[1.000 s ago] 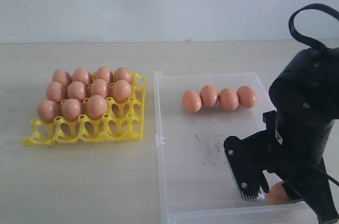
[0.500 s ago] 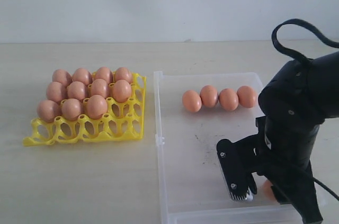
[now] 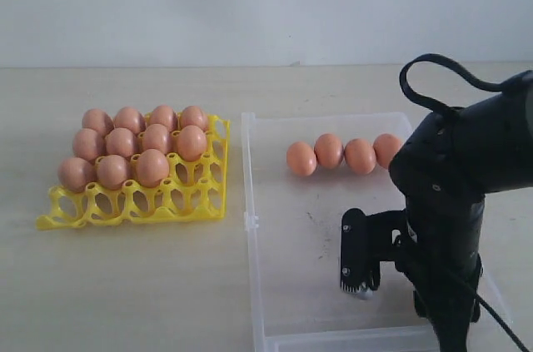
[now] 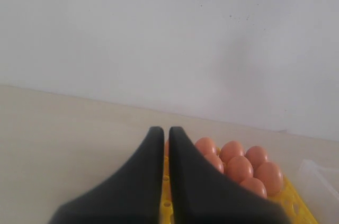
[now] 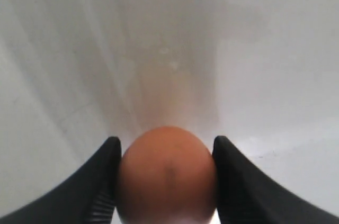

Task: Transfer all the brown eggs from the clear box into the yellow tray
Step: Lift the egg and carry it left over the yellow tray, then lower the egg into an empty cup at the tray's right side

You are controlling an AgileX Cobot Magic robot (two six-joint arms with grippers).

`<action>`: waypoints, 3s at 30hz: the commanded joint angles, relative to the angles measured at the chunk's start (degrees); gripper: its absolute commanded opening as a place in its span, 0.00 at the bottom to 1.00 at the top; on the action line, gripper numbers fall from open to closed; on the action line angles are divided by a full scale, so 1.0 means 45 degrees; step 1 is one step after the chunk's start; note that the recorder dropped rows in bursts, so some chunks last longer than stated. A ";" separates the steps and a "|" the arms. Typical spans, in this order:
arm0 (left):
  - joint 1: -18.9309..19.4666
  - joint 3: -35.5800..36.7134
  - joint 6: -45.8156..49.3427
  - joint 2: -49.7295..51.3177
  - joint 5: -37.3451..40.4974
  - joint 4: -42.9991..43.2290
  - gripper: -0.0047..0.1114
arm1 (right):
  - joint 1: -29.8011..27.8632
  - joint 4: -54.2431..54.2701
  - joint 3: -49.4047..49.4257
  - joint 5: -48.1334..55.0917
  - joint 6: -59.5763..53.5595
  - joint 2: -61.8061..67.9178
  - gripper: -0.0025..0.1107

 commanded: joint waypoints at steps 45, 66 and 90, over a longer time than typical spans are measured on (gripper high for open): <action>-0.0049 -0.0048 -0.0015 0.0046 -0.0072 0.0018 0.07 | -0.0914 -0.5903 -0.4667 -2.4697 1.3069 0.6378 0.02; -0.0049 -0.0048 -0.0015 0.0046 -0.0072 0.0018 0.07 | -0.0888 -0.5911 -0.5254 -2.1921 1.3702 0.6826 0.02; -0.0049 -0.0048 -0.0015 0.0046 -0.0072 0.0018 0.07 | -0.0888 -0.6025 -0.5254 -2.0702 1.3581 0.6826 0.13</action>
